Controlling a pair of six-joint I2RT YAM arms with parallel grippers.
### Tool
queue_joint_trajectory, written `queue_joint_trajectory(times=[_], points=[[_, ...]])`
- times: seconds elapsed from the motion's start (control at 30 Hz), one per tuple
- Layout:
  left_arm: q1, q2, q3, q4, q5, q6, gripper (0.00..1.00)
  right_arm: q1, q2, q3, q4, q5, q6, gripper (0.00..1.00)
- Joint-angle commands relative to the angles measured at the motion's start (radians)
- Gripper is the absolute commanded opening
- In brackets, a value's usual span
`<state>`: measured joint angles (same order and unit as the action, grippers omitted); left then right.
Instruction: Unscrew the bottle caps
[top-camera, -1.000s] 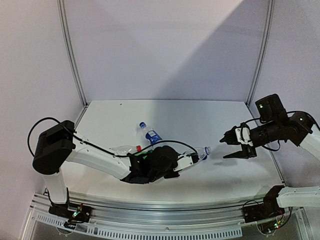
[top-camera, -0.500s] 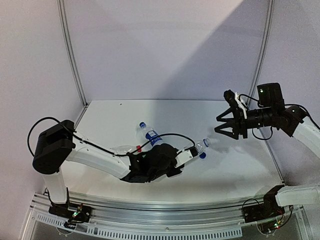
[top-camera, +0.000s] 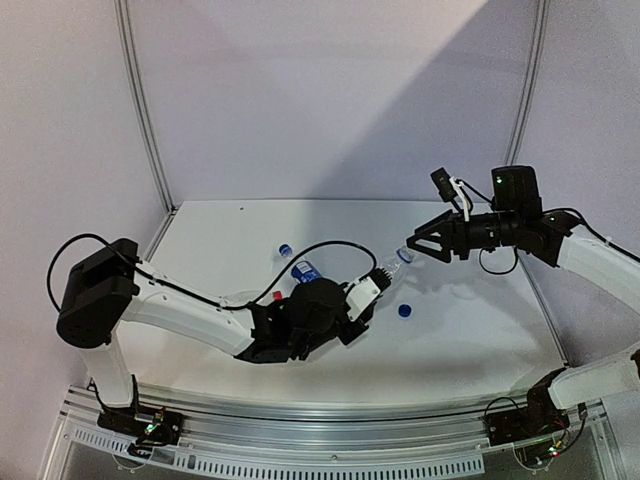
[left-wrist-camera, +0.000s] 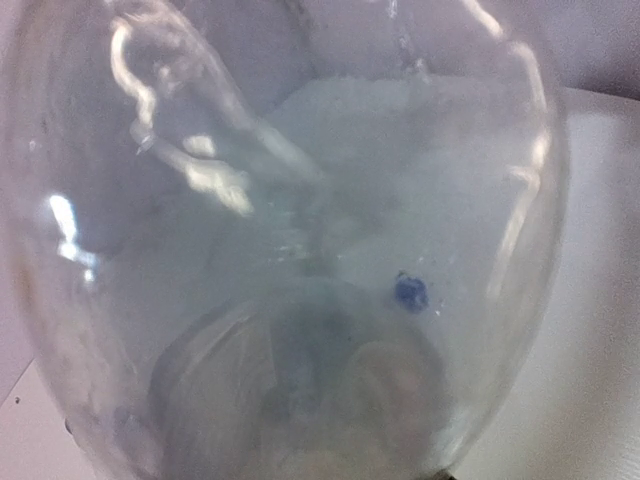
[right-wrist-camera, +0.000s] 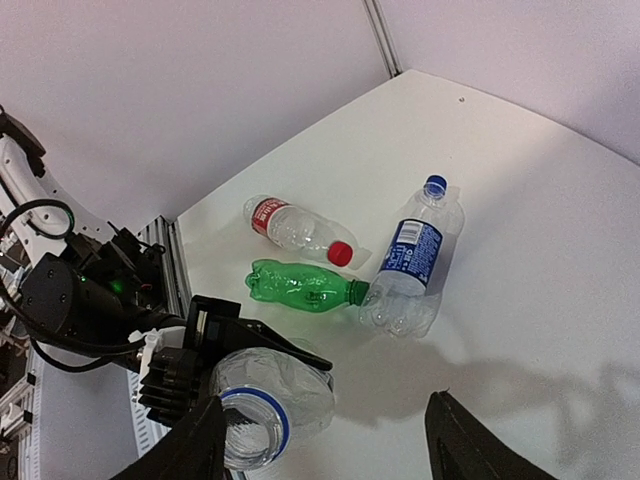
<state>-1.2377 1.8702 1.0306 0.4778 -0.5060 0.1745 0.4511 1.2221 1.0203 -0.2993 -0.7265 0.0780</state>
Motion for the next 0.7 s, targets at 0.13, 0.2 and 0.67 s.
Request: queue_joint_trajectory(times=[0.13,0.2,0.67], points=[[0.012,-0.013,-0.007,0.042,0.014,-0.036,0.35,0.000,-0.007,-0.031,0.073,-0.092,0.047,0.74],[0.012,-0.011,-0.005,0.041,0.015,-0.037,0.35,0.000,-0.007,-0.034,0.080,-0.110,0.046,0.75],[0.012,-0.031,-0.006,0.048,0.063,-0.089,0.36,0.064,-0.007,-0.035,0.083,-0.087,0.008,0.66]])
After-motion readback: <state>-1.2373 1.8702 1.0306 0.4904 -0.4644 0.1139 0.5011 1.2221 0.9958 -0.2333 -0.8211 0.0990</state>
